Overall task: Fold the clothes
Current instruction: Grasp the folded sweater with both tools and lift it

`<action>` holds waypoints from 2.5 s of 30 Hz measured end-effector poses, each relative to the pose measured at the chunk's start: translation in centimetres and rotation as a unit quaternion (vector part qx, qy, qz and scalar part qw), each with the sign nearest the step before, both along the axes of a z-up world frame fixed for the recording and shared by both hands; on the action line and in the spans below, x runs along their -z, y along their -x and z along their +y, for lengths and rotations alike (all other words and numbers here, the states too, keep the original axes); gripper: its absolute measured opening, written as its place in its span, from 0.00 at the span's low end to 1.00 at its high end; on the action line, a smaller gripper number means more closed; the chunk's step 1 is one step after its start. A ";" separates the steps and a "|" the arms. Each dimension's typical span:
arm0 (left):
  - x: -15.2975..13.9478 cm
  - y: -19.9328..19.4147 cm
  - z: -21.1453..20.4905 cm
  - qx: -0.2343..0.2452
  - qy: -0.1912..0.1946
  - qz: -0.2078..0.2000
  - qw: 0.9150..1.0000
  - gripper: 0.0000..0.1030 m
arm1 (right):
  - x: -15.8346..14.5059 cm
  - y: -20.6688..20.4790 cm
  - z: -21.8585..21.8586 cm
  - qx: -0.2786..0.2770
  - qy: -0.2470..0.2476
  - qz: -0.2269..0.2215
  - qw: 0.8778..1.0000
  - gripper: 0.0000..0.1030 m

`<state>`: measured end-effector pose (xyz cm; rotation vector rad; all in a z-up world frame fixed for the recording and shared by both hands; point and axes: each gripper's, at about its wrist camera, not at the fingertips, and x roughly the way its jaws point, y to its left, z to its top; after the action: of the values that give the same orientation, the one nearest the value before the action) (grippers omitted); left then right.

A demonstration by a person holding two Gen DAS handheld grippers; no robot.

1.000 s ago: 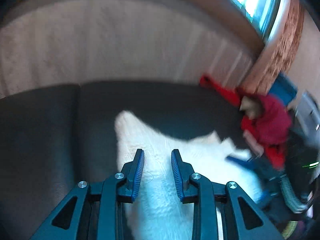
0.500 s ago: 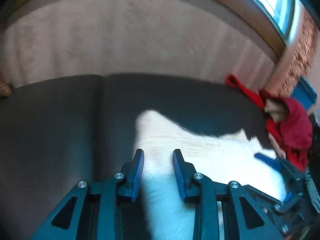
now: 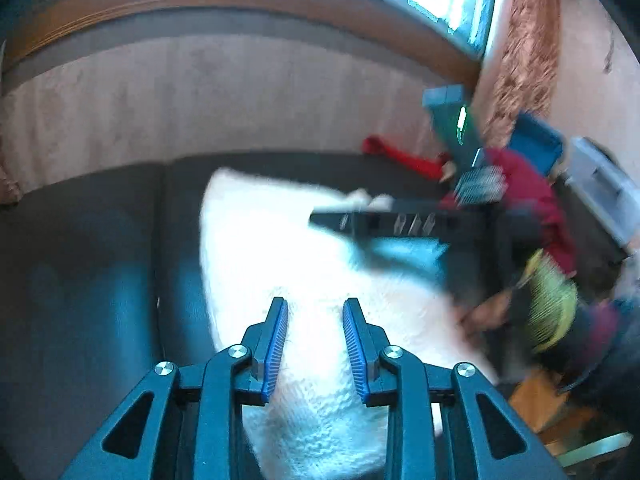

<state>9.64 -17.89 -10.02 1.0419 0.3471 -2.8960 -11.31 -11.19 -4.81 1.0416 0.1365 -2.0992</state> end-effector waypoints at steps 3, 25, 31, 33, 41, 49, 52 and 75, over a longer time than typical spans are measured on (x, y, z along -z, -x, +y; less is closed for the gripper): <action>0.2 -0.3 0.5 -0.014 0.009 0.000 1.000 0.28 | 0.0 -0.7 -0.7 -0.003 -0.026 0.029 0.999 1.00; -0.7 0.4 -13.2 0.020 -0.267 0.046 0.962 0.55 | -1.7 2.3 14.7 0.017 0.175 -0.167 0.970 1.00; 1.1 4.1 -13.5 0.057 -0.295 0.025 0.954 0.58 | 2.0 1.9 12.6 -0.046 0.152 -0.228 0.961 1.00; 1.7 5.3 -13.0 0.075 -0.292 0.009 0.953 0.58 | 2.5 1.7 11.1 -0.069 0.143 -0.220 0.962 1.00; 4.9 8.3 -12.3 0.096 -0.352 -0.027 0.931 0.75 | 3.0 1.4 10.2 -0.096 0.140 -0.207 0.964 1.00; 3.6 6.7 -10.5 0.069 -0.320 -0.013 0.945 0.47 | 1.9 -0.2 9.0 -0.090 0.084 -0.171 0.978 0.81; 2.1 3.9 -10.6 0.055 -0.298 0.006 0.953 0.44 | 1.4 -1.6 8.4 -0.097 0.093 -0.185 0.973 0.70; -15.5 -31.6 -31.9 -0.363 -0.125 0.257 0.887 0.44 | -14.9 -20.3 -34.5 -0.481 0.195 -0.149 0.842 0.62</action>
<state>41.21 -49.79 5.47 0.0531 0.9188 -2.3864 9.01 -45.65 10.07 0.7821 0.0516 -0.9779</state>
